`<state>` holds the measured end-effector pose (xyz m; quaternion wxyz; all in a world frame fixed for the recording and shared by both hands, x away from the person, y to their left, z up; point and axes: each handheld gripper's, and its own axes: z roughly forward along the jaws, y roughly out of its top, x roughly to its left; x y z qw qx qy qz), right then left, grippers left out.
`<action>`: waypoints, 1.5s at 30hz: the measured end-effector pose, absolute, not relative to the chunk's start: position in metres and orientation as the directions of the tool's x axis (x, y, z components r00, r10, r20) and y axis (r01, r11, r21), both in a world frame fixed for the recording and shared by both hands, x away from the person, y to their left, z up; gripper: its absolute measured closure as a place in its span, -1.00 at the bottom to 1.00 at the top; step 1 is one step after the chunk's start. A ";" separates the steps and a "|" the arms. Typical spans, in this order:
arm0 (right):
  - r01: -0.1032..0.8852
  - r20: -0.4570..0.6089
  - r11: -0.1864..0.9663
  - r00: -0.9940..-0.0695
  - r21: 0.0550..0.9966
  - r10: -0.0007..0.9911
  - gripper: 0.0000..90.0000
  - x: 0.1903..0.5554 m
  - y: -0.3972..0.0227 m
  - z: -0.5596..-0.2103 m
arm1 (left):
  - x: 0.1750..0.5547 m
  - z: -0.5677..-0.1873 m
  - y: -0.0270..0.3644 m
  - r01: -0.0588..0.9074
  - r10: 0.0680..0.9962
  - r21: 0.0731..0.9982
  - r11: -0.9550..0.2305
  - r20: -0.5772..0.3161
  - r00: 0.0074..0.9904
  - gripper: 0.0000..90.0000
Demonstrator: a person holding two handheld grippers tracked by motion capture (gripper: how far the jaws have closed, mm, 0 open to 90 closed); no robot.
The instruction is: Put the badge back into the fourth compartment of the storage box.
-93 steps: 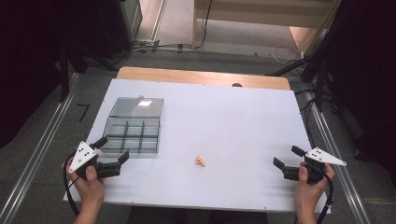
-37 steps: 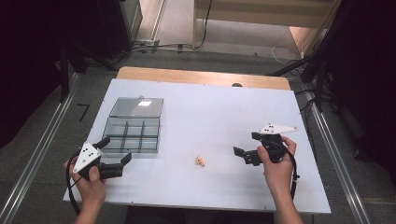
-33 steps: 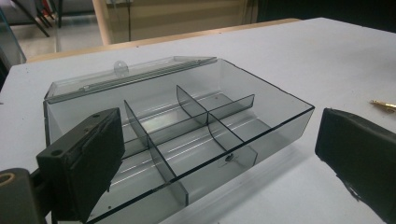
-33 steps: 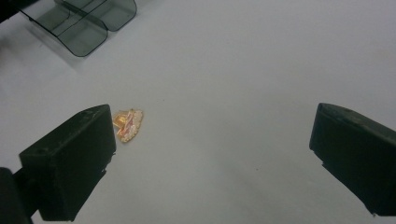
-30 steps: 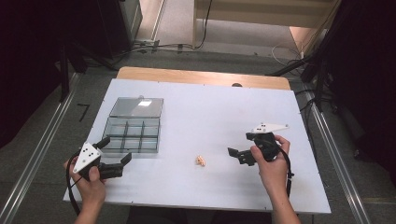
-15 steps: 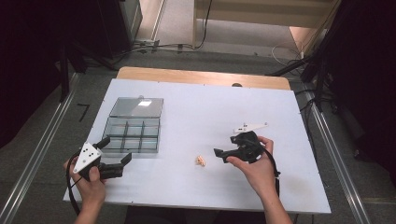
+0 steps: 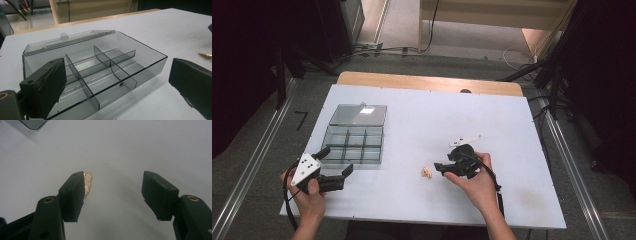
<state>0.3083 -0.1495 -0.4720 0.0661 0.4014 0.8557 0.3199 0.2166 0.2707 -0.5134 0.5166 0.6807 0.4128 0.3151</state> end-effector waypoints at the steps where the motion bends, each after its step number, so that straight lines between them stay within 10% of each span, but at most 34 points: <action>1: 0.651 0.154 0.468 -0.666 0.597 0.729 -0.19 0.308 -0.149 -0.474 | 0.217 -0.513 0.271 0.237 0.888 0.963 -0.126 0.003 0.460 -0.96; 45: 0.702 0.216 0.483 -0.658 0.524 0.721 0.57 0.300 -0.102 -0.498 | 0.216 -0.513 0.270 0.229 0.884 0.965 -0.129 0.007 0.467 -0.96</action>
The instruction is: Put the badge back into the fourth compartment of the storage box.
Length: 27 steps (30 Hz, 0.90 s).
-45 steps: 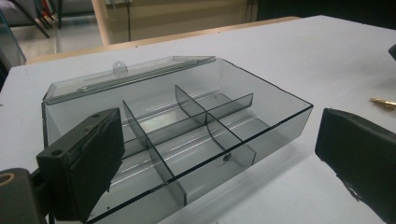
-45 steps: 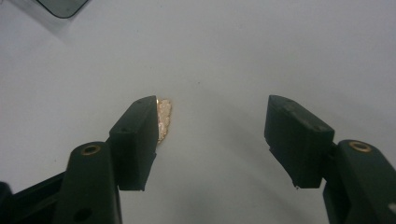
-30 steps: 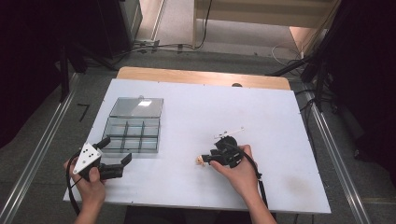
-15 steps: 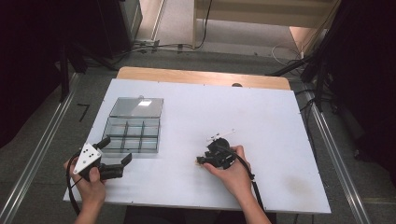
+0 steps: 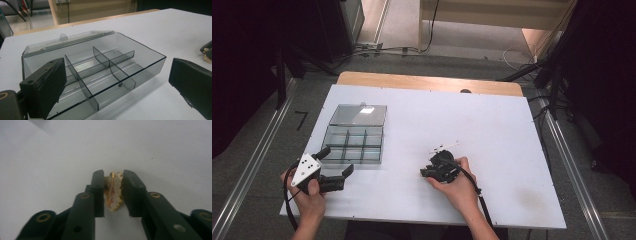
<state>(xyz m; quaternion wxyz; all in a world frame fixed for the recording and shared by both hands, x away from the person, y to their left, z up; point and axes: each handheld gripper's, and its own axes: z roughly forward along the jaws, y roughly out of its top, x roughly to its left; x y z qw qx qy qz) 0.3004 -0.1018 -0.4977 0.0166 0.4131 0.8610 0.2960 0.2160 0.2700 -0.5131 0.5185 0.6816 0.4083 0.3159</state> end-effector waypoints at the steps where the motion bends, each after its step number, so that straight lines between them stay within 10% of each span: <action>1: 0.705 0.224 0.484 -0.658 0.518 0.719 0.58 0.300 -0.101 -0.498 | 0.216 -0.513 0.270 0.229 0.884 0.965 -0.129 0.008 0.467 -0.96; 27: 0.672 0.232 0.489 -0.690 0.556 0.685 0.84 0.296 -0.100 -0.492 | 0.215 -0.513 0.271 0.225 0.886 0.967 -0.123 0.005 0.463 -0.96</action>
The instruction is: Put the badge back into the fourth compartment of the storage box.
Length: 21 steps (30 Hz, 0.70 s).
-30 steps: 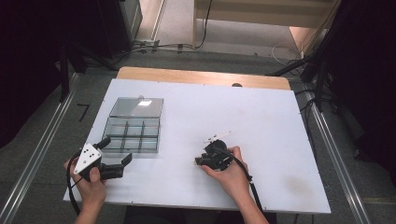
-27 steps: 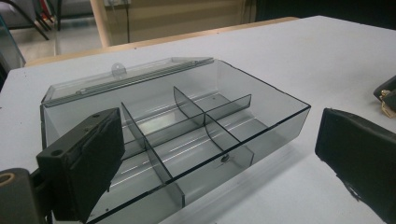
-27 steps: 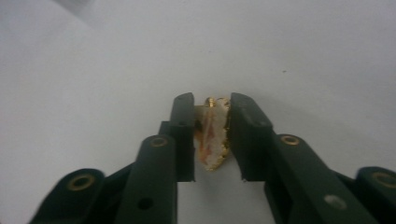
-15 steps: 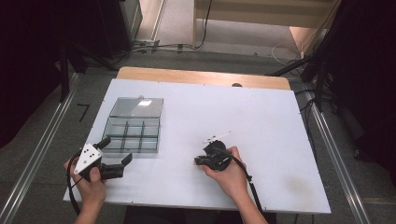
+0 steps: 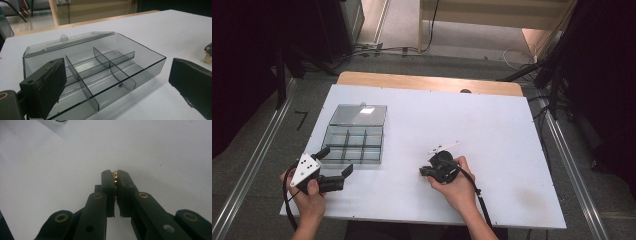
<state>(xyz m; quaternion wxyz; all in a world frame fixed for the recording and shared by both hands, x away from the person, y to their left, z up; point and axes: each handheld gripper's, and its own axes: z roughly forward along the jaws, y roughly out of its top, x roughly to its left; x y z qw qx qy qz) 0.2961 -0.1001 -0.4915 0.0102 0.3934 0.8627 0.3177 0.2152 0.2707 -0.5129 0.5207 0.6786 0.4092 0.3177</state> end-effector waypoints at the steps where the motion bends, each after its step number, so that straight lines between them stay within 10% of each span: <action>1: 0.671 0.231 0.488 -0.691 0.559 0.685 0.84 0.296 -0.100 -0.491 | 0.215 -0.513 0.271 0.224 0.886 0.967 -0.123 0.005 0.463 -0.96; 21: 0.635 0.207 0.488 -0.712 0.599 0.671 0.84 0.303 -0.087 -0.468 | 0.214 -0.513 0.271 0.220 0.885 0.968 -0.117 0.001 0.466 -0.96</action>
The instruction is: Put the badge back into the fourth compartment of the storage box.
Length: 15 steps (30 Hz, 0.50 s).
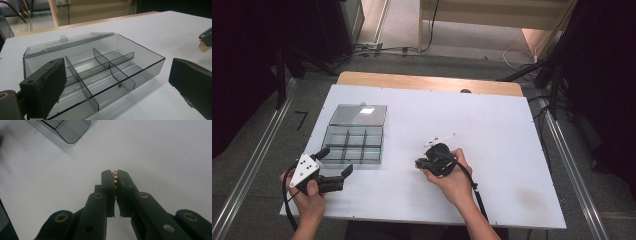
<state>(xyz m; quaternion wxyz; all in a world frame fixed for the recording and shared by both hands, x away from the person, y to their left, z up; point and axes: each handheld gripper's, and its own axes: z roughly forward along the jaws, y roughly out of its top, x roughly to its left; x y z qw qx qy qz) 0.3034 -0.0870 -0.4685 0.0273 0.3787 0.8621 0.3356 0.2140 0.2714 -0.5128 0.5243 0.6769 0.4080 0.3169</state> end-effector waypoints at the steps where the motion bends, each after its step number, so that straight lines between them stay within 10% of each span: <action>1: 0.630 0.202 0.494 -0.716 0.599 0.668 0.84 0.304 -0.086 -0.468 | 0.214 -0.513 0.271 0.219 0.885 0.969 -0.116 0.001 0.466 -0.96; 15: 0.592 0.182 0.507 -0.744 0.626 0.643 0.84 0.310 -0.066 -0.451 | 0.213 -0.513 0.272 0.215 0.884 0.970 -0.116 0.002 0.468 -0.96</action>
